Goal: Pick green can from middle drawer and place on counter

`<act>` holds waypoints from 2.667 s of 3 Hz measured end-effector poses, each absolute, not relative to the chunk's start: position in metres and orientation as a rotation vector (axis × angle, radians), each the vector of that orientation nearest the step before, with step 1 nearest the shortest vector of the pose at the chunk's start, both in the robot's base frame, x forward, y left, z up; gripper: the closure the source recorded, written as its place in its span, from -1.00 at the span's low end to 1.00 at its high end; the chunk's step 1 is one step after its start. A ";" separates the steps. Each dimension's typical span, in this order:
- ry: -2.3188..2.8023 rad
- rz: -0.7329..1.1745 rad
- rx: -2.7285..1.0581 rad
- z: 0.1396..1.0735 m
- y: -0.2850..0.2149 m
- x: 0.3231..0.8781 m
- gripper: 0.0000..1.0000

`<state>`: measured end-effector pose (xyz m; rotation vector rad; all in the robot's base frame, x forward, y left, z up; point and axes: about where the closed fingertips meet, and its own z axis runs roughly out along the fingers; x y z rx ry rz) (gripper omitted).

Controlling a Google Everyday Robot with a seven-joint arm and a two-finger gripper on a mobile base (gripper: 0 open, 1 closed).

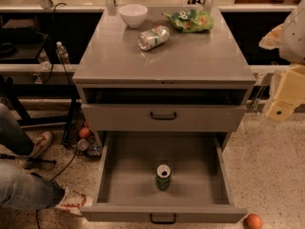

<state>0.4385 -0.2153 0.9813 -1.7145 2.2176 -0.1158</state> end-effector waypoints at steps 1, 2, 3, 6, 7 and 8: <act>2.217 -0.116 -1.714 0.981 -0.215 0.438 -1.00; 2.250 -0.043 -1.660 0.960 -0.217 0.441 -1.00; 2.309 0.130 -1.513 0.900 -0.217 0.439 -1.00; 2.349 0.568 -1.095 0.680 -0.152 0.417 -1.00; 2.336 0.540 -1.078 0.680 -0.151 0.425 -1.00; 2.336 0.540 -1.078 0.680 -0.151 0.425 -1.00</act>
Offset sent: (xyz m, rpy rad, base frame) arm 0.0095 -0.0068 -0.0780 0.1807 0.1143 -0.1208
